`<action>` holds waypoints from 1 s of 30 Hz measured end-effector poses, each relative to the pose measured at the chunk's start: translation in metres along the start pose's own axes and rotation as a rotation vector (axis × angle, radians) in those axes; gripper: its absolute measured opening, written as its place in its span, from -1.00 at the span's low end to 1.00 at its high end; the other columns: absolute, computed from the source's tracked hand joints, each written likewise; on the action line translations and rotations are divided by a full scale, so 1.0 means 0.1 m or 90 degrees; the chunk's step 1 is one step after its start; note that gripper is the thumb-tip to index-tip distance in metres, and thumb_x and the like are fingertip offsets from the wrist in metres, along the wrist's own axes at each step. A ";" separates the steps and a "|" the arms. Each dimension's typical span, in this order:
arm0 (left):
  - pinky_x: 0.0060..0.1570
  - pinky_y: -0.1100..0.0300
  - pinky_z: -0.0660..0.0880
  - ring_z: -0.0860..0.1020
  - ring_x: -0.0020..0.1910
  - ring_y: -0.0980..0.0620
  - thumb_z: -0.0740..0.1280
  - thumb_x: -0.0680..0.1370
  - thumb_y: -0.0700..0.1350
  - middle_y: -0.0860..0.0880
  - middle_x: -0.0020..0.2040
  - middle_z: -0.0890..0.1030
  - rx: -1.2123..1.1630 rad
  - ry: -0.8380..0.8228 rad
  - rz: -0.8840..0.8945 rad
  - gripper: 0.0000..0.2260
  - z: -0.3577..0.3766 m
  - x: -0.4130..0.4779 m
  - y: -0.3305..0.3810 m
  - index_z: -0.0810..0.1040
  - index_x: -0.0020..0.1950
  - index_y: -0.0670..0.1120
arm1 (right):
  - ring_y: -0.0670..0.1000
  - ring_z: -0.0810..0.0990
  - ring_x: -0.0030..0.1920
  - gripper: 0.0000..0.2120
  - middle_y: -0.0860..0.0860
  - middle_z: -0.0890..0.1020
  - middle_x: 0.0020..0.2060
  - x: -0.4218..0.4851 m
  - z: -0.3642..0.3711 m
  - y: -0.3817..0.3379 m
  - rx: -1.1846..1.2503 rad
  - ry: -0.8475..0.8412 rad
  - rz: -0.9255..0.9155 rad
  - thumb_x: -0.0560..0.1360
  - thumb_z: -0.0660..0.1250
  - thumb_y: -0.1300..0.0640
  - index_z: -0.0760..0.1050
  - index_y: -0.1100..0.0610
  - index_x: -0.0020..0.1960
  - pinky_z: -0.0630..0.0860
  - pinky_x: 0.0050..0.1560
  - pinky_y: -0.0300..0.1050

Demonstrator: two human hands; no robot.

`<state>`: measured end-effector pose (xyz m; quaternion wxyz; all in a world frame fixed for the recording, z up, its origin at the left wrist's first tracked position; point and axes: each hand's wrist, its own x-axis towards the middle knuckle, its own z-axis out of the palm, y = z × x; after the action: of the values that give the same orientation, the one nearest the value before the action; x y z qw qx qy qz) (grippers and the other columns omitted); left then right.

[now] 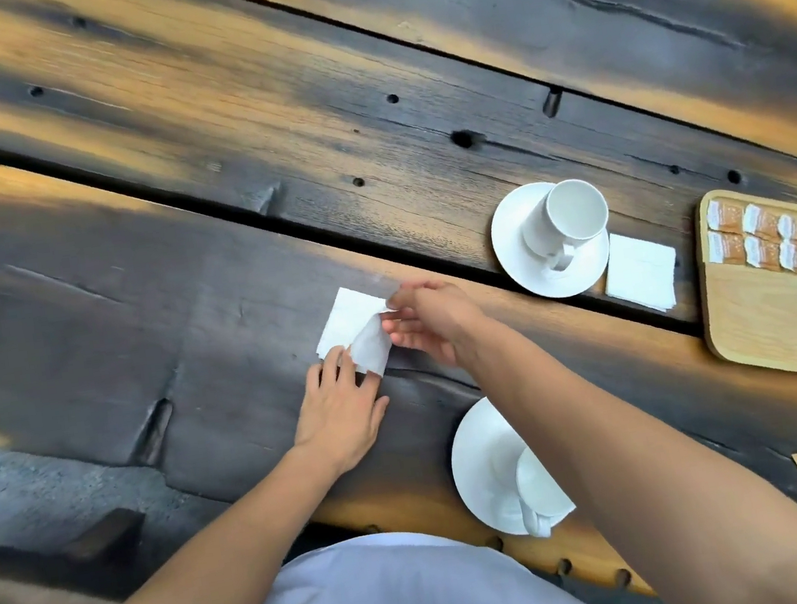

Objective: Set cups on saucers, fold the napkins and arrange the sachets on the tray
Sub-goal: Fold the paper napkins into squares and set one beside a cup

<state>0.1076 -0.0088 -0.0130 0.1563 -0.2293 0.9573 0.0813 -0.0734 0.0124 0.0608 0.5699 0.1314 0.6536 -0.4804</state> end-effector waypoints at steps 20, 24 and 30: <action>0.17 -0.05 0.42 0.40 0.31 -0.19 0.32 0.54 -0.10 -0.16 0.37 0.44 -0.227 0.145 -0.153 -0.62 -0.16 -0.09 -0.04 0.47 0.34 -0.12 | 0.16 0.29 0.38 -0.60 0.10 0.37 0.36 0.26 -0.01 0.49 -0.987 0.105 -0.484 0.53 0.29 0.08 0.43 0.01 0.36 0.53 0.12 0.09; 0.13 0.00 0.37 0.39 0.24 -0.18 0.35 0.52 -0.15 -0.11 0.32 0.48 -0.247 0.120 -0.198 -0.66 -0.18 0.06 -0.14 0.54 0.30 -0.05 | 0.15 0.31 0.28 -0.68 0.08 0.38 0.23 0.25 -0.09 0.62 -0.932 0.112 -0.451 0.54 0.23 0.10 0.50 0.00 0.28 0.55 0.02 0.06; 0.01 0.01 0.40 0.45 0.05 -0.16 0.43 0.50 -0.09 -0.03 0.02 0.58 -0.242 0.156 -0.145 -0.90 -0.11 0.05 -0.12 0.70 -0.01 -0.02 | 0.13 0.33 0.23 -0.70 0.07 0.40 0.18 0.24 -0.19 0.71 -0.899 0.121 -0.445 0.56 0.18 0.13 0.53 0.05 0.25 0.55 0.00 0.03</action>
<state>0.1059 -0.0237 -0.0057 0.0016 -0.3690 0.9046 0.2133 -0.0421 0.0535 0.0037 0.2769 -0.4334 0.8529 -0.0899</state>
